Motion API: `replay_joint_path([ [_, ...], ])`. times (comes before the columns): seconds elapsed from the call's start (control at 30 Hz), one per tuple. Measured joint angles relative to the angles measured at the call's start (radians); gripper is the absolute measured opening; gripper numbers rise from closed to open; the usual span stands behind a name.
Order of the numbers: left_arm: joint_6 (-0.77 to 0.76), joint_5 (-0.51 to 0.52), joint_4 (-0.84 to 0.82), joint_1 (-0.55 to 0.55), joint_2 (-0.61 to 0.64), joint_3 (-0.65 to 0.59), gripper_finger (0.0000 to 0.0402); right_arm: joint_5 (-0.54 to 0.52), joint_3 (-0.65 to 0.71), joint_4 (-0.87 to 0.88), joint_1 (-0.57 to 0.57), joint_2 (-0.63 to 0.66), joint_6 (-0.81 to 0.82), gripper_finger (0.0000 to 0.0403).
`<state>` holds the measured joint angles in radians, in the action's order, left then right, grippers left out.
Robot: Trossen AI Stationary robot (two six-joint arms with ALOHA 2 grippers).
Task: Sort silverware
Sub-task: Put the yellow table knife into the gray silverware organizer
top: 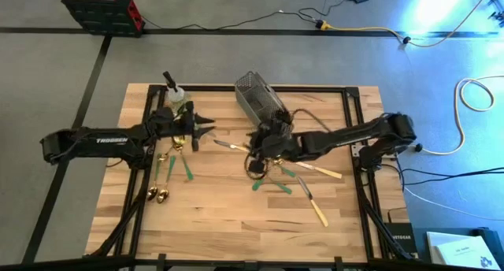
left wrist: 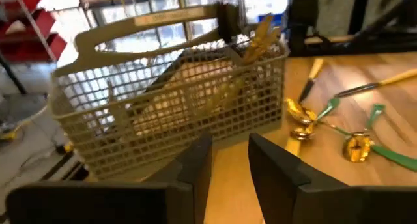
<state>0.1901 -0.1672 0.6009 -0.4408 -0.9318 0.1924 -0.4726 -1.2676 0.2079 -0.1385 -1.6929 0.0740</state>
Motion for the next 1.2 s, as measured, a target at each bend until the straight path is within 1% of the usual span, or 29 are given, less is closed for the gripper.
replay_joint_path([
  [0.07, 0.004, 0.003, 0.081, 0.003, 0.0, -0.043, 0.0086, 0.043, 0.0, -0.018, 0.006, -0.056, -0.001, 0.0143],
  [0.13, 0.009, 0.006, 0.12, 0.003, 0.0, -0.07, 0.0086, 0.071, -0.001, -0.022, 0.017, -0.103, 0.006, 0.0138],
  [0.33, 0.012, 0.013, 0.12, 0.003, 0.0, -0.075, 0.0086, 0.129, -0.082, 0.047, 0.076, -0.216, 0.028, 0.0127],
  [0.4, 0.012, 0.013, 0.124, 0.003, 0.0, -0.075, 0.0086, 0.139, -0.126, 0.094, 0.088, -0.249, 0.022, 0.0127],
  [0.57, 0.012, 0.016, 0.121, 0.003, 0.0, -0.075, 0.0086, 0.14, -0.239, 0.285, 0.106, -0.312, 0.012, 0.0127],
  [0.7, 0.012, 0.016, 0.118, 0.003, 0.0, -0.075, 0.0086, 0.073, -0.328, 0.467, 0.092, -0.334, 0.006, 0.0127],
  [0.8, 0.013, 0.016, 0.118, 0.003, 0.0, -0.075, 0.0086, -0.013, -0.398, 0.604, 0.08, -0.337, 0.022, 0.0127],
  [0.9, 0.012, 0.016, 0.117, 0.003, 0.0, -0.075, 0.0086, -0.049, -0.48, 0.694, 0.062, -0.333, 0.036, 0.0127],
  [1.0, 0.012, 0.016, 0.119, 0.003, 0.0, -0.075, 0.0086, -0.071, -0.562, 0.731, 0.026, -0.333, 0.005, 0.0127],
  [1.13, 0.002, 0.015, 0.119, 0.003, 0.0, -0.075, 0.0086, -0.178, -0.687, 0.842, -0.026, -0.333, -0.004, 0.0126],
  [1.2, 0.026, 0.008, 0.102, 0.003, 0.0, -0.075, 0.0086, -0.239, -0.734, 0.91, -0.046, -0.333, 0.006, 0.0126],
])
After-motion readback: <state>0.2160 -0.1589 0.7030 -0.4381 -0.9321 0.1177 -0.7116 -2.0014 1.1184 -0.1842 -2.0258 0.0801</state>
